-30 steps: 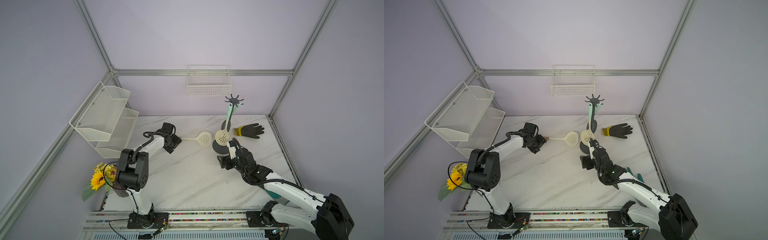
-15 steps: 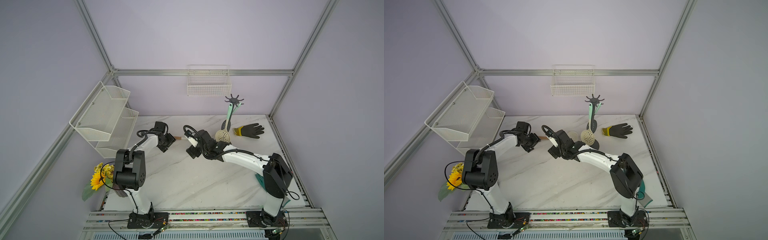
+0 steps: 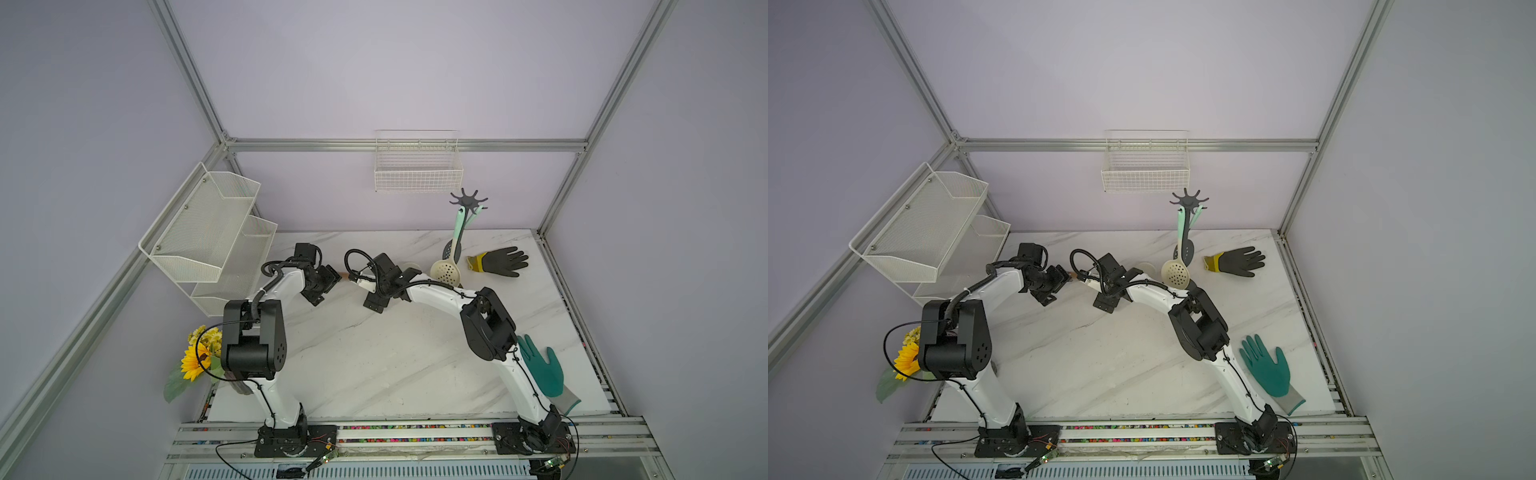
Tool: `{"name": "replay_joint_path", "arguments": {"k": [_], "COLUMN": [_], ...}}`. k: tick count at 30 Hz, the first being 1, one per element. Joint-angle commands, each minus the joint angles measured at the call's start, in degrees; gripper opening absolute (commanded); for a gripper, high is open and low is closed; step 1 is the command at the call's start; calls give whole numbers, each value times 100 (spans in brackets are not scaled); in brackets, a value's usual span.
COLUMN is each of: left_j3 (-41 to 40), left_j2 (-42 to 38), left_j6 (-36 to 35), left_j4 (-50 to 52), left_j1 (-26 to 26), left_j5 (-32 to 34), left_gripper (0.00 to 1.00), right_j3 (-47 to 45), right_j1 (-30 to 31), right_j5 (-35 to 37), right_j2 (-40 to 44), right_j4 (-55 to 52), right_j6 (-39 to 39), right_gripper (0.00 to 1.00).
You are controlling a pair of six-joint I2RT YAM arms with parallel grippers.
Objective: Hang the skimmer on the kitchen utensil rack
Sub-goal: Pick up the skimmer from the center of the board.
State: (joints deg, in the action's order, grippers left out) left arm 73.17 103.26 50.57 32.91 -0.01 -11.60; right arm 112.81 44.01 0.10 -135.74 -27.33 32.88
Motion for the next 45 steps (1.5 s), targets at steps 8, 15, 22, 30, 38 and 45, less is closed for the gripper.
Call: {"name": "replay_joint_path", "arguments": {"k": [8, 15, 22, 30, 38, 45], "left_j3": [101, 155, 378, 265, 96, 49], "left_j2": [-384, -678, -588, -674, -823, -909], "left_j6": [-137, -30, -80, -204, -275, -336], "left_j4": [261, 343, 503, 595, 602, 639], "left_j1": [32, 53, 105, 222, 308, 370], "left_j5": [101, 509, 465, 387, 325, 272], "left_gripper": [97, 97, 97, 97, 97, 97], "right_j3": [1981, 2617, 2466, 2053, 2146, 2368], "right_j1": [-343, -682, -692, -666, -666, -760], "right_j5": [-981, -1528, -1487, -1394, -1293, -1585], "right_j2": [-909, -1311, -1445, -1517, -1744, -1882], "right_j4": [-1104, -1485, -1380, -901, -690, -704], "right_j6": [901, 1022, 1143, 1166, 1284, 1256], "right_gripper": [97, 97, 95, 93, 89, 78]}}
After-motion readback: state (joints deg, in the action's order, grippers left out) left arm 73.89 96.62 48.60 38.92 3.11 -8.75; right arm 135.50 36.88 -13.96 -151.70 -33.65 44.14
